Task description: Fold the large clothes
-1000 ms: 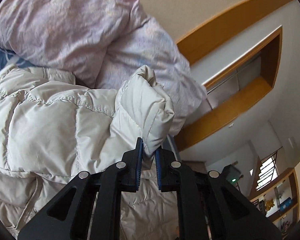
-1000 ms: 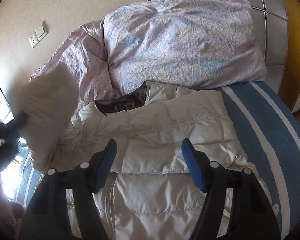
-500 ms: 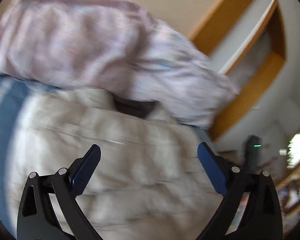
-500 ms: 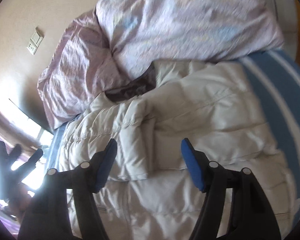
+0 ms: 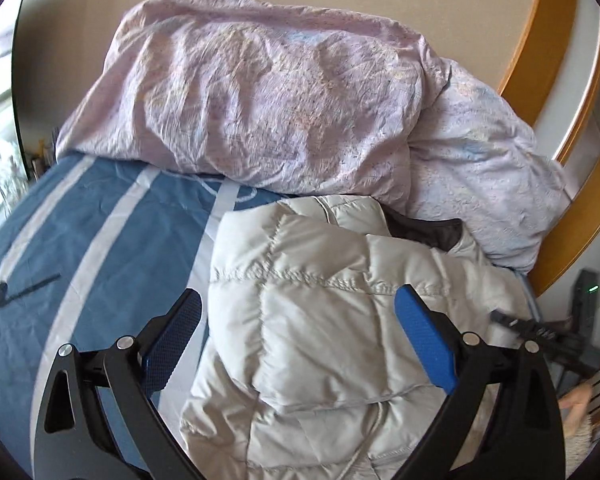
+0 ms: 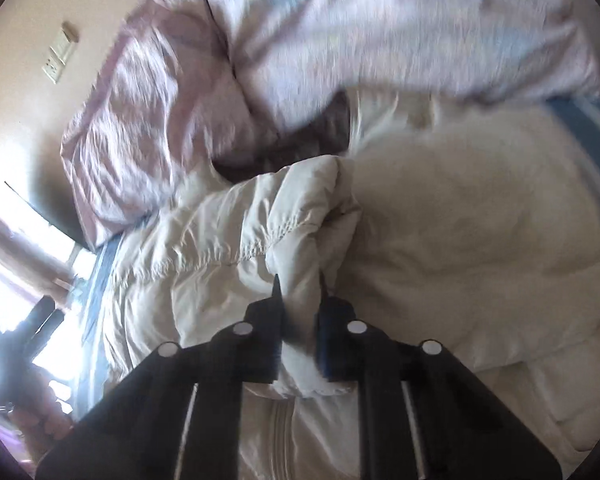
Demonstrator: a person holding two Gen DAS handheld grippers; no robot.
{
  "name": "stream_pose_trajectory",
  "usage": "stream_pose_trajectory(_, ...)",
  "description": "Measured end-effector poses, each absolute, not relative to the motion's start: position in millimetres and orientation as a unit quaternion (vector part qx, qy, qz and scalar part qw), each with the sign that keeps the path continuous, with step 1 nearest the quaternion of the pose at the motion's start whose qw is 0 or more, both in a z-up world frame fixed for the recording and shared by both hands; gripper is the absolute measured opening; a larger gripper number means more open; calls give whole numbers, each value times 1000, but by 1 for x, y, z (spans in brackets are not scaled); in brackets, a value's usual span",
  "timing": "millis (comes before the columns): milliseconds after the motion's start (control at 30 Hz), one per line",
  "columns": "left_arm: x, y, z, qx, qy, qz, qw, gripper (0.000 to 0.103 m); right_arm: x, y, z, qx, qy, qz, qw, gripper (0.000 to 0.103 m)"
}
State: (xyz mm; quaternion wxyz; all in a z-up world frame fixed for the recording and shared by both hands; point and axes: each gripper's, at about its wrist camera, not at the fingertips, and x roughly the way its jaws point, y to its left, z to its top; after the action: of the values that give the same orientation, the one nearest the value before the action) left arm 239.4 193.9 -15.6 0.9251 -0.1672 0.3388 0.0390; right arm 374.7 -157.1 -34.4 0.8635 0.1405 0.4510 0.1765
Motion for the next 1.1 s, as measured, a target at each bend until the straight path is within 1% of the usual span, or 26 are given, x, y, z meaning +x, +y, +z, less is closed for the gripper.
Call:
stream_pose_trajectory(33,241,190,-15,-152,338,45,928,98,373,-159,-33,136,443,162,871,14)
stream_pose_trajectory(67,243,187,-16,-137,337,50,930,98,374,-158,-39,121,455,147,870,14)
stream_pose_trajectory(100,245,184,-16,-128,337,52,931,98,376,-154,-48,96,476,137,863,20)
stream_pose_trajectory(133,248,181,-17,-118,339,54,932,98,377,-151,-53,73,487,129,861,30)
stream_pose_trajectory(167,250,179,-18,-110,342,53,932,98,376,-151,-53,57,483,118,865,36)
stream_pose_trajectory(200,253,176,-20,-103,345,52,932,98,371,-152,-44,45,462,103,880,41)
stream_pose_trajectory(233,256,174,-20,-98,346,49,932,98,367,-154,-34,42,437,96,893,43)
stream_pose_trajectory(300,262,169,-21,-89,348,45,932,98,358,-152,-10,34,371,101,922,43)
stream_pose_trajectory(367,272,158,-22,-75,350,35,933,98,361,-140,-5,8,365,136,921,40)
stream_pose_trajectory(433,280,148,-25,-63,349,26,934,98,370,-128,-11,-9,379,181,907,26)
stream_pose_trajectory(467,284,143,-26,-56,350,23,935,97,375,-123,-17,-23,384,186,904,24)
stream_pose_trajectory(633,305,124,-44,-11,357,14,934,93,391,-111,-39,-75,395,190,895,22)
stream_pose_trajectory(733,318,123,-64,5,381,24,924,89,398,-102,-63,-104,423,180,882,22)
stream_pose_trajectory(833,327,132,-85,-23,406,15,914,89,399,-99,-78,-119,423,173,881,22)
stream_pose_trajectory(967,334,129,-97,-12,413,20,910,92,398,-93,-87,-139,400,165,891,22)
stream_pose_trajectory(1100,341,128,-110,-9,418,28,908,94,398,-95,-89,-131,384,165,899,22)
